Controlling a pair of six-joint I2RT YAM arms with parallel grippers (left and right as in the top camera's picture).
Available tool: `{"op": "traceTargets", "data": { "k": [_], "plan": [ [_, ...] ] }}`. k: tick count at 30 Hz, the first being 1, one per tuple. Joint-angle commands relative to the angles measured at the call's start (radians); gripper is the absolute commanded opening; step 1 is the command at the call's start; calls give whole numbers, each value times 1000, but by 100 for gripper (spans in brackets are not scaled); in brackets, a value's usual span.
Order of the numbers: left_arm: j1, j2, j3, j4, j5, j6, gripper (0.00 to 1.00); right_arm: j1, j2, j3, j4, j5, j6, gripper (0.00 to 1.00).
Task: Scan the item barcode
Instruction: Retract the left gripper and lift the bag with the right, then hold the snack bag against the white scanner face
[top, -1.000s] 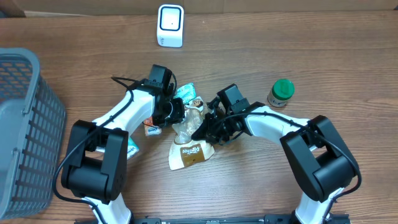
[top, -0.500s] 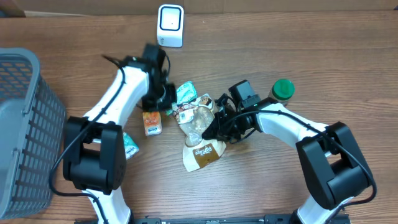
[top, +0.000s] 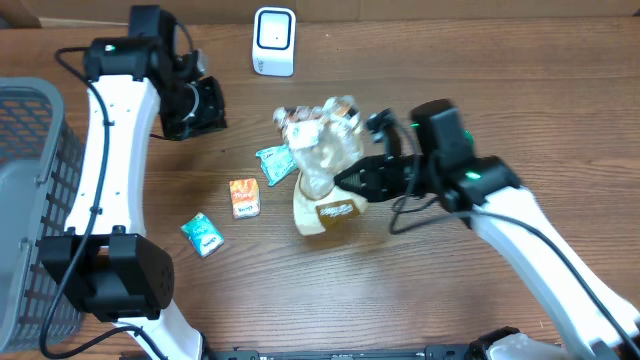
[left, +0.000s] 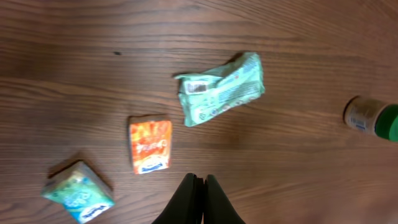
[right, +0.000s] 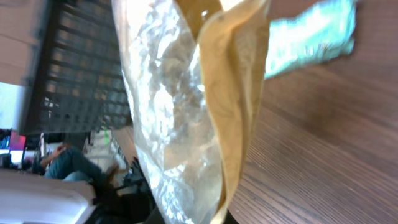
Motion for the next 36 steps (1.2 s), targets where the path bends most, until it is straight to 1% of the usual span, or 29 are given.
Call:
{"op": "traceTargets", "data": {
  "k": [1,4,8,10,11,13,14,16,17,18,19,20,21,22,23,24,25,27,28,29,32,33,34,36],
  "plan": [
    [84,-10,15,3,30,100,4,-67,-124,27,-44,-37,-22,4],
    [156,-10,15,3,29,201,4,-100,-165,27,-71,-140,-22,4],
    [233,-10,15,3,26,228,4,-100,-171,27,-67,-183,-17,4],
    [270,-10,15,3,27,227,12,-101,-171,29,-60,-186,-8,4],
    [287,-10,15,3,27,227,25,-100,-171,43,-59,-186,10,4],
    [298,-10,15,-2,26,228,45,-100,-170,77,-60,-185,32,4],
    [298,-10,15,-5,26,228,56,-100,-167,97,-60,-185,44,4],
    [297,-10,14,-5,26,228,65,-100,-144,176,-101,-160,61,4],
    [297,-10,14,-5,26,228,72,-99,-122,228,-143,-128,57,4],
    [297,-10,14,-5,27,227,82,-97,-98,278,-189,-92,47,4],
    [297,-10,14,-5,27,227,100,-86,-55,367,-275,-18,16,4],
    [297,-10,14,-5,27,227,100,-76,-23,430,-332,37,-5,4],
    [297,-10,14,-5,27,228,100,-55,38,542,-424,142,-40,4],
    [297,-10,14,-5,27,228,100,-40,80,614,-474,211,-54,4],
    [297,-10,14,-4,27,228,100,-18,149,727,-541,301,-78,4],
    [297,-10,14,-4,26,228,100,-6,190,789,-570,349,-91,4],
    [297,-10,14,-4,26,228,100,17,274,911,-618,444,-112,4],
    [297,-10,14,-4,26,228,100,47,387,1044,-640,562,-149,4],
    [297,-10,14,-4,25,228,100,57,421,1076,-634,610,-164,4],
    [297,-10,14,-4,2,228,100,77,477,1106,-592,720,-188,4],
    [297,-10,14,-4,-53,228,100,120,573,1106,-417,1001,-242,4],
    [297,-10,14,-4,-54,228,100,127,596,1106,-373,1051,-269,4],
    [297,-10,14,-4,-54,228,100,143,640,1106,-276,1138,-353,4],
    [297,-10,14,-4,-54,228,100,162,706,1106,-128,1240,-524,4]
  ]
}}
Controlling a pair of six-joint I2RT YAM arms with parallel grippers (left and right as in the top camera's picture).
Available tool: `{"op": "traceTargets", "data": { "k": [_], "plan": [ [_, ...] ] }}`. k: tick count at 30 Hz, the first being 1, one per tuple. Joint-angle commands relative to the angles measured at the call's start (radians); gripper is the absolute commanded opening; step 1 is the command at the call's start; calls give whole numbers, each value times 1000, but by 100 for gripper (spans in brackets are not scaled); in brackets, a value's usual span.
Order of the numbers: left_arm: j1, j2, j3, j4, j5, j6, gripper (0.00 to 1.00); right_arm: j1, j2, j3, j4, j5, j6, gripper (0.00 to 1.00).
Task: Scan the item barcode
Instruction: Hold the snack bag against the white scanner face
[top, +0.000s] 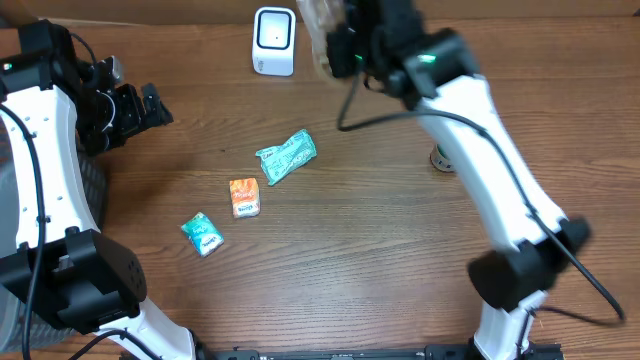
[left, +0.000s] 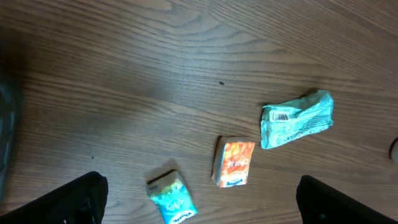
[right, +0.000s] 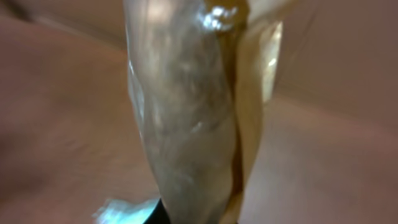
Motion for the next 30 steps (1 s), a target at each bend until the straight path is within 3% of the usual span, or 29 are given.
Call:
{"op": "traceTargets", "data": {
  "k": [1,8,14,19,30],
  "plan": [
    [-2,-10,14,0,-21,8,100,35,87,25,172,322,-307,4],
    [-2,-10,14,0,-21,8,100,55,273,25,601,374,-729,4],
    [-2,-10,14,0,-22,8,100,53,431,24,836,426,-999,4],
    [-2,-10,14,0,-23,8,100,47,536,24,980,500,-1094,4],
    [-2,-10,14,0,-23,8,100,47,566,18,994,547,-1098,4]
  ]
}}
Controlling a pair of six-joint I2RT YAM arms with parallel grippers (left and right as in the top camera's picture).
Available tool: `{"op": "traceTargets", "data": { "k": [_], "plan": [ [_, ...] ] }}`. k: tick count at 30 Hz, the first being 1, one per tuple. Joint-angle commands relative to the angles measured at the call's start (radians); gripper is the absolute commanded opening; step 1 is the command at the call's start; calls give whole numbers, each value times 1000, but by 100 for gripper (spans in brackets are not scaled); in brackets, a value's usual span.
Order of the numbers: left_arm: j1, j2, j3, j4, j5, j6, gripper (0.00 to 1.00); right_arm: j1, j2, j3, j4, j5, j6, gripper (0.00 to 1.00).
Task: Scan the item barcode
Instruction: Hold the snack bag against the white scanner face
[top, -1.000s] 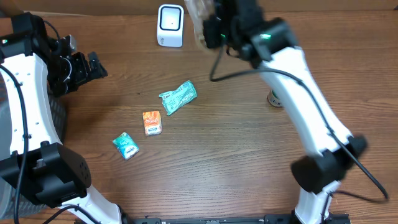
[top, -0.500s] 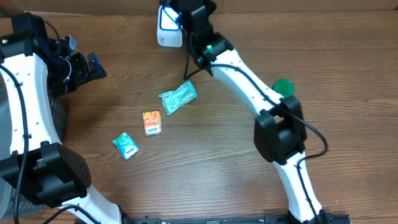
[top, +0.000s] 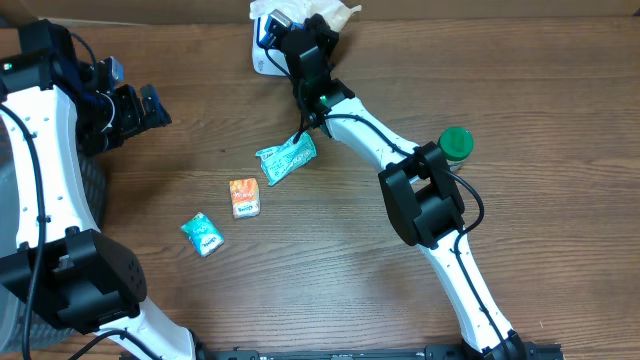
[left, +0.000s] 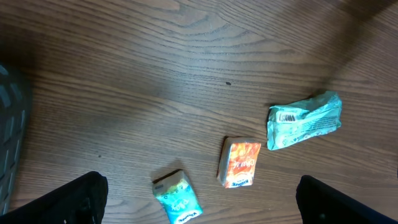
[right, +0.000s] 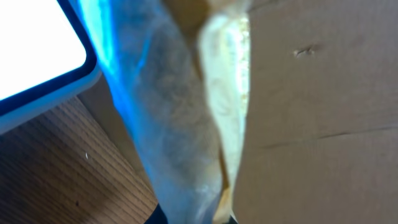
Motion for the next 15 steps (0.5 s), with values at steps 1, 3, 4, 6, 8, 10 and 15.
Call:
{"op": "traceTargets", "data": {
  "k": [1,3,4,6,8,10,15],
  "plan": [
    [-2,-10,14,1,-2,8,100,-4,-16,15,9,42,-2,4],
    [-2,-10,14,1,-2,8,100,0,-16,15,8,47,-2,4],
    [-2,-10,14,1,-2,8,100,3,-16,15,8,51,-2,4],
    [-2,-10,14,1,-2,8,100,12,-17,15,9,61,-2,4],
    [-2,-10,14,1,-2,8,100,21,-17,15,9,62,-2,4],
    [-2,-10,14,0,-2,8,99,32,-19,15,7,71,-2,4],
    [-2,-10,14,1,-2,8,100,55,-98,15,-47,71,30,4]
  ]
}}
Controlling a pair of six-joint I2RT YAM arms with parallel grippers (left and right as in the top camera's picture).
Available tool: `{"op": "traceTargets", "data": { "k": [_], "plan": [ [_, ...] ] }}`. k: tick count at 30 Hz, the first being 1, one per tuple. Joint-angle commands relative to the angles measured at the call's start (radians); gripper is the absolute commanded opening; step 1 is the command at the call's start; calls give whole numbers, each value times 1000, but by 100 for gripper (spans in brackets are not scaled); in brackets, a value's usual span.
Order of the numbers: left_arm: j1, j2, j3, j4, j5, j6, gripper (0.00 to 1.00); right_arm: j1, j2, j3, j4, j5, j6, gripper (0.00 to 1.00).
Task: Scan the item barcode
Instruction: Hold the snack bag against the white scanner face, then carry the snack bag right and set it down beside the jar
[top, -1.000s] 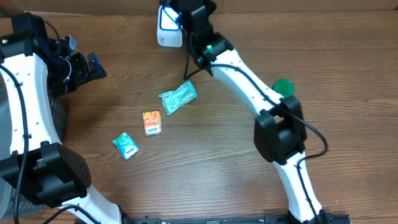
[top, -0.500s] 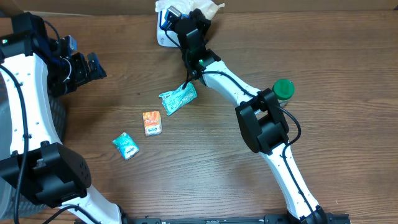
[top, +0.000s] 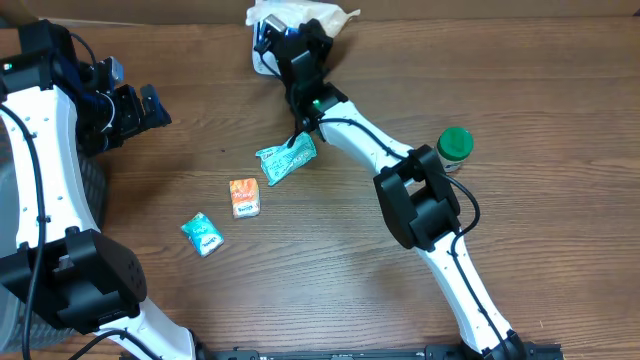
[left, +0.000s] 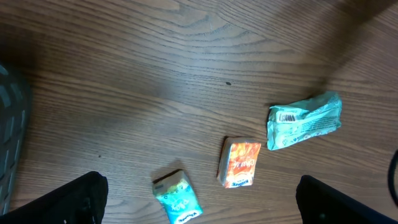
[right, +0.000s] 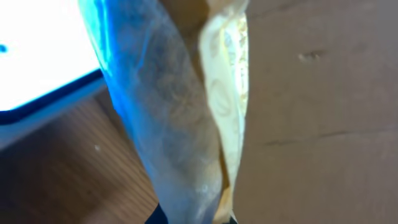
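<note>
A crinkled clear-and-tan bag (right: 180, 124) hangs in my right gripper (right: 193, 214), which is shut on its lower edge. Blue light falls on the side of the bag that faces the white scanner (right: 37, 56). From overhead the bag (top: 338, 16) sits at the table's back edge, with my right gripper (top: 300, 50) right in front of the largely covered scanner (top: 260, 60). My left gripper (left: 199, 211) is open, high over the left of the table, with nothing between its fingers.
On the wood lie a green packet (top: 287, 158), an orange packet (top: 244, 197) and a small teal packet (top: 203, 235). A green-capped bottle (top: 455, 145) stands at the right. A grey basket (left: 9, 124) is at the left edge. A cardboard wall (right: 311, 93) backs the table.
The bag has shifted a little nearer the scanner, which now fills more of the right wrist view. My left arm and the packets have not moved.
At first my right gripper held the bag over the table's middle, and my left gripper was shut above the packets. Then the bag was up at the back by the scanner, and my left gripper was open near the basket. The bag has stayed facing the scanner.
</note>
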Motion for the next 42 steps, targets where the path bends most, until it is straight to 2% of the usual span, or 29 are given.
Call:
{"op": "traceTargets", "data": {
  "k": [1,6,9,10,14,15,18,21,24,27,33,42],
  "plan": [
    [-2,-10,14,1,-2,8,100,20,-123,15,-24,17,62,4],
    [-2,-10,14,1,-2,8,100,43,-288,16,-217,18,241,4],
    [-2,-10,14,1,-2,8,100,73,-440,16,-441,-10,472,4],
    [-2,-10,14,1,-2,8,100,87,-532,16,-604,-92,602,4],
    [-2,-10,14,1,-2,8,100,84,-731,16,-947,-424,966,4],
    [-2,-10,14,1,-2,8,100,64,-801,16,-1078,-547,1129,4],
    [-2,-10,14,1,-2,8,100,4,-878,16,-1300,-681,1341,4],
    [-2,-10,14,1,-2,8,100,-72,-885,11,-1498,-787,1446,4],
    [-2,-10,14,1,-2,8,100,-122,-877,-43,-1588,-807,1472,4],
    [-2,-10,14,1,-2,8,100,-158,-877,-146,-1577,-800,1474,4],
    [-2,-10,14,0,-2,8,100,-218,-877,-475,-1405,-765,1416,4],
    [-2,-10,14,1,-2,8,100,-329,-877,-736,-1275,-692,1325,4]
  ]
}}
